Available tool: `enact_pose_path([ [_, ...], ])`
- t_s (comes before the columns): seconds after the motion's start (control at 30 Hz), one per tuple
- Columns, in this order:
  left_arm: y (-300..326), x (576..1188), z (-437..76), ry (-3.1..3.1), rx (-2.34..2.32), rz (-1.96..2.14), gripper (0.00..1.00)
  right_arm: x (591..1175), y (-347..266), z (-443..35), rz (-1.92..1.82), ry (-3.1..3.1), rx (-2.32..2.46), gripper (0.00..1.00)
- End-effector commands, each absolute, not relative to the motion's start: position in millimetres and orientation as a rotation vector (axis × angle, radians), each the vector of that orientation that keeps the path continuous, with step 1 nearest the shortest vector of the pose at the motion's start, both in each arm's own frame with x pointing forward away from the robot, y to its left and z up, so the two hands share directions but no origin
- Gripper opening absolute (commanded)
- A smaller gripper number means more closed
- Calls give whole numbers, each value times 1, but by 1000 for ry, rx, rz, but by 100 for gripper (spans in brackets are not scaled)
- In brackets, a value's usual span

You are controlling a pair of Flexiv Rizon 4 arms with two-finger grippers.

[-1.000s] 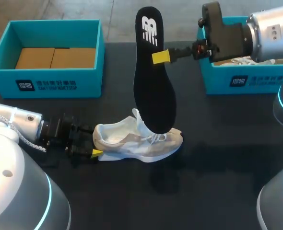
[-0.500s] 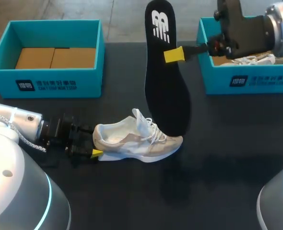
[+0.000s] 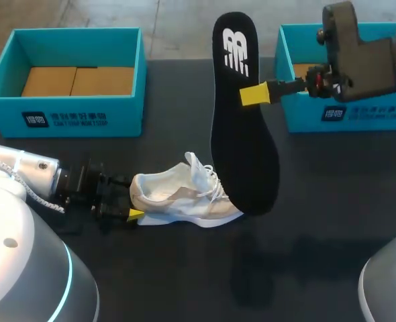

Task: Take the shoe out of the shoebox, open the shoe tongue, remove and reinsert the insole, then place the shoe into the shoebox

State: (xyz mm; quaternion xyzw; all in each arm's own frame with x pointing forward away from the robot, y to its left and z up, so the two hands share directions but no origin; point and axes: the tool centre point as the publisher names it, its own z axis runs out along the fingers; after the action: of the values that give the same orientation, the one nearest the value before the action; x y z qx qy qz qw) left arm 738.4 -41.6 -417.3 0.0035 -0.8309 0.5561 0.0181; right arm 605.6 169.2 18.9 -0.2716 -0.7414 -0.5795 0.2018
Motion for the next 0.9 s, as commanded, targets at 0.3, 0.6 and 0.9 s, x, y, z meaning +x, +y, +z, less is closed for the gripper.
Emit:
enact_pose_path([
  [0.3, -42, 739, -420, -2582, 12, 1726, 0, 604, 172, 14, -1616, -2059, -774, 0],
  [0.6, -42, 739, -420, -2582, 12, 1726, 0, 604, 172, 14, -1616, -2059, -774, 0],
  [0.9, -42, 739, -420, -2582, 12, 1726, 0, 604, 172, 14, -1616, -2059, -774, 0],
])
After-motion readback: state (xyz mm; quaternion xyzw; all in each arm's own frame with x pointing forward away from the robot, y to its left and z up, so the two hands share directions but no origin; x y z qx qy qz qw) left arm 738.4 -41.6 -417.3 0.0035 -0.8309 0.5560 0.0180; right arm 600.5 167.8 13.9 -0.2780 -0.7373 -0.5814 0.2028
